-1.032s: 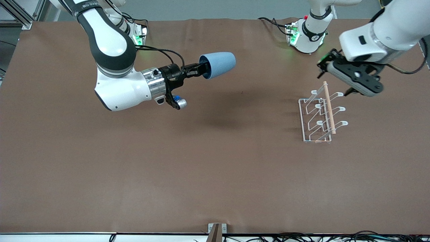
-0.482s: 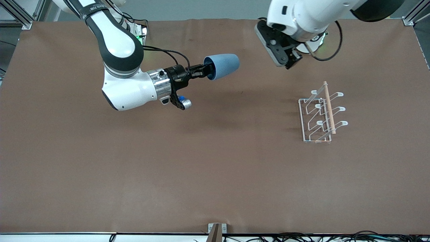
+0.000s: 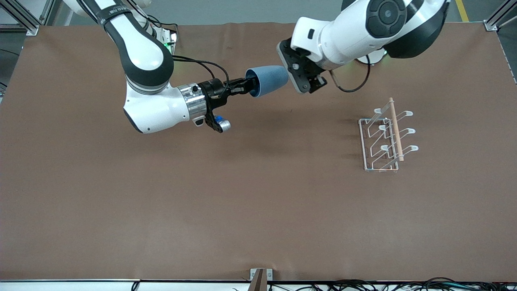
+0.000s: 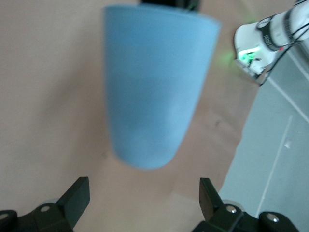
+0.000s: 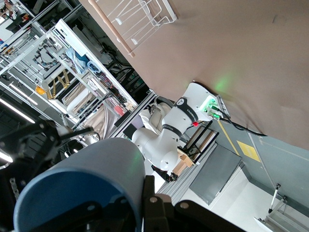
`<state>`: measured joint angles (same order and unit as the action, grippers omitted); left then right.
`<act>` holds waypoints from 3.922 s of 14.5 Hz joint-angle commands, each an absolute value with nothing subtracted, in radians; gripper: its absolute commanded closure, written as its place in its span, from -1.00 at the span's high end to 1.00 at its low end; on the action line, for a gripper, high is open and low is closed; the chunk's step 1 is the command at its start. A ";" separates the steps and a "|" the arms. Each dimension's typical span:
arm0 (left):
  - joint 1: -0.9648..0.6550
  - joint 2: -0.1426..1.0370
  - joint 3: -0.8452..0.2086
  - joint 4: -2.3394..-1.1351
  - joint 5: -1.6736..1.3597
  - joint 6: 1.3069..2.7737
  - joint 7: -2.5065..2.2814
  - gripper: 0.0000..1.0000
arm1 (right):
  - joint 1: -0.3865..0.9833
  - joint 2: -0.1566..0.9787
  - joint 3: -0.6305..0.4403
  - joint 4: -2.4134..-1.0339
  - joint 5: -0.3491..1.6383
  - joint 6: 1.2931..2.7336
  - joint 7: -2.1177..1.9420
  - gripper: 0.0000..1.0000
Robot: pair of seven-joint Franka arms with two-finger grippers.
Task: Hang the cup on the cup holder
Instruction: 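Carry the cup toward center while the left gripper reaches the cup base, then grasp the cup with the left gripper while the right gripper releases it, then carry the cup to the rack while the right gripper withdraws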
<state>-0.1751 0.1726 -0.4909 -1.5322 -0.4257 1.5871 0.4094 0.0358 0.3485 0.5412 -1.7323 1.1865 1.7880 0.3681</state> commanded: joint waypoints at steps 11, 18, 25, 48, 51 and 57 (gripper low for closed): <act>-0.244 0.250 -0.495 -1.516 -0.453 1.813 0.426 1.00 | 0.029 0.334 0.551 -1.747 1.213 1.796 0.354 -0.96; -0.245 0.250 -0.495 -1.517 -0.383 1.856 0.430 1.00 | 0.029 0.333 0.577 -1.750 1.213 1.813 0.356 -0.95; -0.270 0.252 -0.497 -1.526 -0.382 1.888 0.451 0.44 | 0.028 0.333 0.577 -1.749 1.213 1.813 0.357 -0.95; -0.384 0.474 -0.485 -1.592 0.815 1.186 0.615 -0.97 | -0.032 0.114 0.154 -1.658 -0.043 1.781 0.361 1.00; -0.322 0.538 -0.482 -1.669 1.030 1.141 0.615 -0.94 | -0.020 0.049 0.049 -1.658 -0.048 1.781 0.209 1.00; -0.203 0.630 -0.482 -1.709 1.287 1.143 0.606 -0.93 | -0.028 -0.034 -0.021 -1.565 -0.041 1.606 0.091 1.00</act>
<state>-0.2147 0.6065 -0.4729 -1.7015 1.2339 1.1604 0.5978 -0.0403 -0.0257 -0.0117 -1.6163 -0.0278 1.6621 0.1040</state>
